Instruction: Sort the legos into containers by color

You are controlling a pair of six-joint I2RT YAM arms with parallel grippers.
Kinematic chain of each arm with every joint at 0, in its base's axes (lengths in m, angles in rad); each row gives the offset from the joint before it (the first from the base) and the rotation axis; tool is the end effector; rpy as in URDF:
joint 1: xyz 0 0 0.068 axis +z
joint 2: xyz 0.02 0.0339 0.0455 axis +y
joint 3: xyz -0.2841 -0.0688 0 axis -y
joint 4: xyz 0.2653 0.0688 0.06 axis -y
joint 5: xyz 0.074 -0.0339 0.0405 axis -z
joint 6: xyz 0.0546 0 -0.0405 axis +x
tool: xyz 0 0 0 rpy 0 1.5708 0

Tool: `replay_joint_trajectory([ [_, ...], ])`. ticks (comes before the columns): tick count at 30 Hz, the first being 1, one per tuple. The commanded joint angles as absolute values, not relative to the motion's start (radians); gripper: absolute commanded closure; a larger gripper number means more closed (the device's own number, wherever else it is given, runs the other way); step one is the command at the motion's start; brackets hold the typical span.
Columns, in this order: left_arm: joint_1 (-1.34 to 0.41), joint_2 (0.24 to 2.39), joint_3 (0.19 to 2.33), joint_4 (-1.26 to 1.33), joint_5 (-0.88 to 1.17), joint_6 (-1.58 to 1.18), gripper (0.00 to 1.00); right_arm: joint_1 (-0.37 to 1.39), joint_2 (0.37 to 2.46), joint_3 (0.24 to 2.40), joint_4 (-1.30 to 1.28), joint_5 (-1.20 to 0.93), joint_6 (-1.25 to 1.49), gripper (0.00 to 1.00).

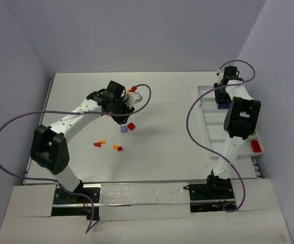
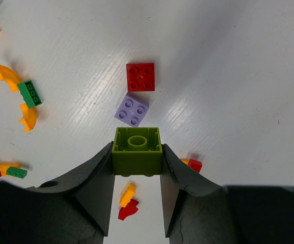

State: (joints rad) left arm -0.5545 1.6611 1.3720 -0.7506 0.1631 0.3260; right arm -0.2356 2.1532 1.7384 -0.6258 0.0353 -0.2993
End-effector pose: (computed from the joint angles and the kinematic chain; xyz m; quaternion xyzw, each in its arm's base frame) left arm 0.3199 -0.2086 0.2681 0.4292 0.8609 -0.1079 0.2509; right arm 0.4938 -0.1205 0.1878 -0.0261 0.9646 -0.0857 0.2481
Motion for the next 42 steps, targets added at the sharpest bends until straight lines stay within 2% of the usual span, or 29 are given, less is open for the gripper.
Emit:
replay_joint_trajectory([
  [1, -0.551, 1.657, 1.407, -0.743, 0.167, 0.322, 1.0, -0.23, 2.149, 1.728, -0.583, 0.077, -0.315, 0.77],
  [3, -0.551, 1.655, 1.4, -0.738, 0.168, 0.321, 1.0, -0.23, 2.144, 1.73, -0.59, 0.082, -0.318, 0.58],
  [5, -0.552, 1.649, 1.393, -0.732, 0.168, 0.321, 1.0, -0.23, 2.136, 1.732, -0.596, 0.084, -0.32, 0.49],
  [13, -0.551, 1.628, 1.368, -0.704, 0.184, 0.321, 1.0, -0.229, 2.091, 1.755, -0.621, 0.103, -0.327, 0.29],
  [17, -0.551, 1.629, 1.385, -0.706, 0.222, 0.316, 1.0, -0.222, 2.056, 1.779, -0.657, 0.076, -0.318, 0.26],
  [25, -0.512, 1.62, 1.491, -0.72, 0.544, 0.109, 1.0, -0.121, 1.893, 1.773, -0.728, -0.095, -0.284, 0.25],
  [30, -0.419, 1.644, 1.496, -0.65, 0.925, -0.134, 1.0, -0.003, 1.805, 1.761, -0.772, -0.33, -0.302, 0.24],
  [35, -0.347, 1.636, 1.34, -0.322, 1.152, -0.704, 1.0, 0.131, 1.726, 1.7, -0.806, -0.604, -0.371, 0.23],
  [38, -0.322, 1.641, 1.265, -0.148, 1.239, -0.934, 1.0, 0.185, 1.68, 1.664, -0.804, -0.722, -0.376, 0.23],
  [39, -0.305, 1.643, 1.196, 0.038, 1.269, -1.126, 1.0, 0.225, 1.663, 1.65, -0.791, -0.748, -0.368, 0.23],
  [42, -0.287, 1.652, 1.089, 0.34, 1.313, -1.434, 1.0, 0.289, 1.628, 1.628, -0.768, -0.787, -0.354, 0.23],
])
